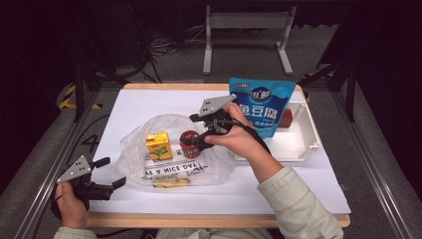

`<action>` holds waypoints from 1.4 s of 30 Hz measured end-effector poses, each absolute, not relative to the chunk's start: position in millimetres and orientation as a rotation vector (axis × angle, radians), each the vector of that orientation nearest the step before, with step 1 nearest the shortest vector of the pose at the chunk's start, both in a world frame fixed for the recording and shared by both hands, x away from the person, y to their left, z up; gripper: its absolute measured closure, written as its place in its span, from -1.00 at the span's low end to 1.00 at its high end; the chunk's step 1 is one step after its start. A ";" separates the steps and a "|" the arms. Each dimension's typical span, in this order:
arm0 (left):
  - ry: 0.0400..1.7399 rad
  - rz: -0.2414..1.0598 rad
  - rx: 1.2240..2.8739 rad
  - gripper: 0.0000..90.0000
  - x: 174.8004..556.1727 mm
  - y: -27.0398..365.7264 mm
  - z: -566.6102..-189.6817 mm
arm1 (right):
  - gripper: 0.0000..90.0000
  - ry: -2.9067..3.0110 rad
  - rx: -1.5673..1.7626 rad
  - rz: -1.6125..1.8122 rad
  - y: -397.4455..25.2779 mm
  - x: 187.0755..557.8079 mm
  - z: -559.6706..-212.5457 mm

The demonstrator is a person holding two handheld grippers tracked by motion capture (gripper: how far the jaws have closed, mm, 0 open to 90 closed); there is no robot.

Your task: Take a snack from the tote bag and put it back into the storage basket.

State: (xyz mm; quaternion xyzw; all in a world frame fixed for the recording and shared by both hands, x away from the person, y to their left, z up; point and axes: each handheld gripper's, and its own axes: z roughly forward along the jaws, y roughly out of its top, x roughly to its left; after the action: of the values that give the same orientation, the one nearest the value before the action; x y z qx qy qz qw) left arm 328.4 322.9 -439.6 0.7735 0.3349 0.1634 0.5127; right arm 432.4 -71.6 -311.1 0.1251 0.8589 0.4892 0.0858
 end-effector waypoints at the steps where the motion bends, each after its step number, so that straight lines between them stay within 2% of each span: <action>1: 0.804 0.392 1.862 -0.95 328.5 322.9 -439.6 | -0.61 2.563 0.369 1.463 -68.4 432.9 -311.9; 21: 0.806 0.391 1.855 -0.95 330.4 322.8 -439.8 | -0.61 2.594 0.360 1.457 -32.3 445.4 -334.3; 42: 0.804 0.388 1.852 -0.95 328.8 324.4 -439.9 | -0.66 2.644 0.355 1.417 1.0 459.6 -374.0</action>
State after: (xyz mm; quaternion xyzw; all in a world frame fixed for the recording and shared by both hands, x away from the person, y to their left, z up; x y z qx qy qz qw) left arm 328.8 324.4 -439.9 0.7714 0.3349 0.1617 0.5164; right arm 459.6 1.0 -374.0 0.1174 0.8737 0.4682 0.0604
